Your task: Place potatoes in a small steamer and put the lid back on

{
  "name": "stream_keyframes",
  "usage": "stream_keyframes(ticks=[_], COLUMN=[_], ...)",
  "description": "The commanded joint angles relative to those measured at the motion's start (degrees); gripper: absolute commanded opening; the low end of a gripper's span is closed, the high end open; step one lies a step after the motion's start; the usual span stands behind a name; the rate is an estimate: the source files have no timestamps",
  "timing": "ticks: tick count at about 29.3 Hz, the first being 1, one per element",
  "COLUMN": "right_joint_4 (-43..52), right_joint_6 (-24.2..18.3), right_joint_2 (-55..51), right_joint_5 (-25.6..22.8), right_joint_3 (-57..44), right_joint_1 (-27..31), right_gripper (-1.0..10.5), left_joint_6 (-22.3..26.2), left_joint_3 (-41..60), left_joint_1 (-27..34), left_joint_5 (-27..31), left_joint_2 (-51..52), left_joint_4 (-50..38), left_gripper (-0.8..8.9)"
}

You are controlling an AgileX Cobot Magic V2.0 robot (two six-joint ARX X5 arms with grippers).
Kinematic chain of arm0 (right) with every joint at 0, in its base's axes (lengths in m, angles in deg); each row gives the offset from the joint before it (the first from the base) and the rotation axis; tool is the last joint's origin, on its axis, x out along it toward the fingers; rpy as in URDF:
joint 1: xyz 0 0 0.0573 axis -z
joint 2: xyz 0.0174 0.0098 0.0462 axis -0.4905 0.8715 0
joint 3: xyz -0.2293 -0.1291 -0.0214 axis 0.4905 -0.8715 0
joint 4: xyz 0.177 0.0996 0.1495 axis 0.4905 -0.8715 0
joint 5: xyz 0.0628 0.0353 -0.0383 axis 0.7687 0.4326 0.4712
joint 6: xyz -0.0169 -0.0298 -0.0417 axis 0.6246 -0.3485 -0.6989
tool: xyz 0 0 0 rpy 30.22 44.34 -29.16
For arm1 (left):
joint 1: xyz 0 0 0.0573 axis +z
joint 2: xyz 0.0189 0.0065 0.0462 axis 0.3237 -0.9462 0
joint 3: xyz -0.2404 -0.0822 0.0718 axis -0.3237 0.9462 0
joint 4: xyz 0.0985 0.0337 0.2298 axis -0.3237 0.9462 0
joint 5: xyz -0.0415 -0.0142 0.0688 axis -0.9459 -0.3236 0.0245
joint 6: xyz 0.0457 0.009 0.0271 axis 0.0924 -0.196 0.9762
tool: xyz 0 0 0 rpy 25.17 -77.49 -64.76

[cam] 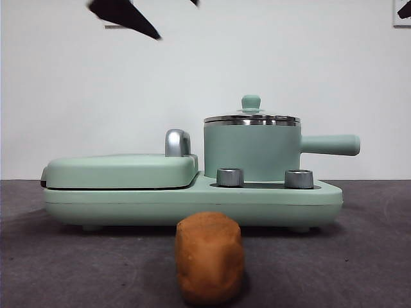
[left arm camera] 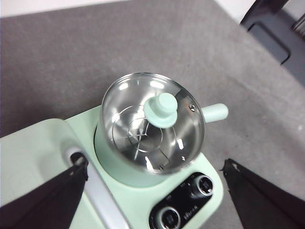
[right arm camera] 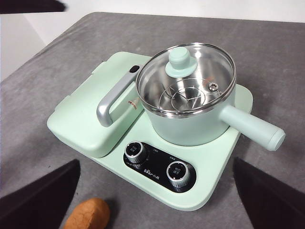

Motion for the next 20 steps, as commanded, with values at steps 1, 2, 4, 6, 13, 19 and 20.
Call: stream_keyframes(ticks=[1, 2, 4, 6, 13, 19, 20], right_joint_4=[0.6, 0.6, 0.6, 0.6, 0.6, 0.6, 0.5], right_joint_6=[1.3, 1.4, 1.4, 1.4, 3.3, 3.3, 3.3], right_joint_2=[0.3, 0.3, 0.3, 0.3, 0.3, 0.3, 0.3], right_joint_5=[0.0, 0.0, 0.0, 0.0, 0.1, 0.0, 0.0], right_joint_3=[0.8, 0.8, 0.8, 0.8, 0.8, 0.8, 0.8], right_joint_1=[-0.2, -0.2, -0.2, -0.2, -0.2, -0.2, -0.2], right_gripper=[5.1, 5.1, 5.1, 5.1, 5.1, 5.1, 5.1], left_joint_6=[1.9, 1.8, 1.8, 1.8, 3.3, 4.7, 5.7], left_joint_3=[-8.4, -11.3, -15.3, -19.3, -24.4, -24.4, -24.4], left_joint_1=[-1.8, -2.4, -3.4, -4.5, -8.8, -11.0, -11.4], left_joint_5=[1.5, 1.9, 1.9, 3.1, 10.7, 12.3, 12.3], left_joint_2=[-7.4, -10.2, -14.0, -17.9, -26.5, -28.8, -29.1], left_joint_4=[2.9, 3.3, 3.4, 3.4, 2.3, 0.8, 0.9], left_gripper=[4.65, 4.65, 4.65, 4.64, 4.64, 4.6, 4.52])
